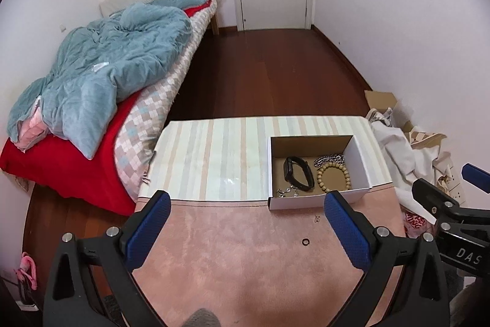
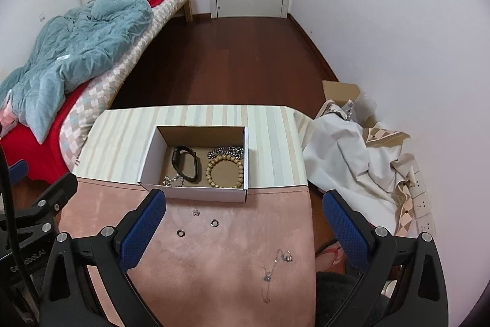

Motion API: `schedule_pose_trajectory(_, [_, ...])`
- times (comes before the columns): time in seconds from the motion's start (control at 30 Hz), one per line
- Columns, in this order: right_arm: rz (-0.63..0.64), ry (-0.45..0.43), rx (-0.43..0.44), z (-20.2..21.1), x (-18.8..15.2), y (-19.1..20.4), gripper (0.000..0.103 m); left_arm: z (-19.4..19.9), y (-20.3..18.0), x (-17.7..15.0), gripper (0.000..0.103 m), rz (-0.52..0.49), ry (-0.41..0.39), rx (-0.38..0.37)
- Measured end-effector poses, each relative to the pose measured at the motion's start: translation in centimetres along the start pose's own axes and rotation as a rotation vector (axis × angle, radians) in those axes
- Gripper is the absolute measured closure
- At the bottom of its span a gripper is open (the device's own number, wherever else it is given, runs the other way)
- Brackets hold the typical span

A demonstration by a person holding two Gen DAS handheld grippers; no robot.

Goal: Organize jewelry
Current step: 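Move both tools back toward the pendant necklace and black rings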

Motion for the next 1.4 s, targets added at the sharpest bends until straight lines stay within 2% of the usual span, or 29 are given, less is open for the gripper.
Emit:
schedule_pose_trajectory(0.27, [-0.022,-0.025,0.019,3.4,-0.8,-0.4,0.000,3.1,0.2,-0.4,0.001,0.011,-0.039,-0.004])
schedule_pose_trajectory(0.47, [-0.046,0.013,0.057,2.5,-2.1,-0.6,0.000,2.9,1.0,-1.6,0.001,0.019,-0.030,0.051])
schedule_pose_trajectory(0.57, [-0.073,0.058,0.080,0.2,-3.4,-1.2,0.000,1.1,1.5,-3.0,0.001,0.005,0.006,0.103])
schedule_pose_trajectory(0.7, [-0.101,0.140,0.123,-4.7,-5.8,-1.1,0.003,-3.2,2.4,-5.6,0.001,-0.020,0.101,0.201])
schedule_pose_trajectory(0.77, [-0.100,0.167,0.154,-7.0,-6.8,-0.5,0.021,-6.0,3.0,-7.2,0.001,-0.025,0.164,0.238])
schedule_pose_trajectory(0.83, [-0.120,0.236,0.185,-9.8,-8.0,-0.2,0.032,-8.2,3.5,-8.4,0.001,-0.023,0.222,0.254])
schedule_pose_trajectory(0.9, [-0.143,0.275,0.149,-11.8,-9.0,-1.0,0.032,-9.6,3.8,-9.2,0.001,-0.026,0.258,0.267])
schedule_pose_trajectory(1.1, [-0.222,0.377,0.076,-15.8,-12.7,-5.2,0.032,-12.7,3.8,-11.2,0.001,-0.024,0.337,0.249])
schedule_pose_trajectory(1.2, [-0.224,0.420,0.081,-16.3,-14.5,-6.2,0.036,-13.3,3.2,-11.6,0.001,-0.040,0.351,0.231])
schedule_pose_trajectory(1.4, [-0.189,0.416,0.092,-15.5,-16.5,-6.0,0.036,-13.8,1.6,-12.3,0.001,-0.061,0.377,0.195])
Point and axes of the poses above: each gripper's, at about its wrist camera, not at the fingertips, and z roughly against the way its jaws point, y to its left, x to its top, the point moved 6 cm from there along -z, roughly the way its jaws point, and after that the axes turned 8 degrees about -x, right-handed, at the moved point
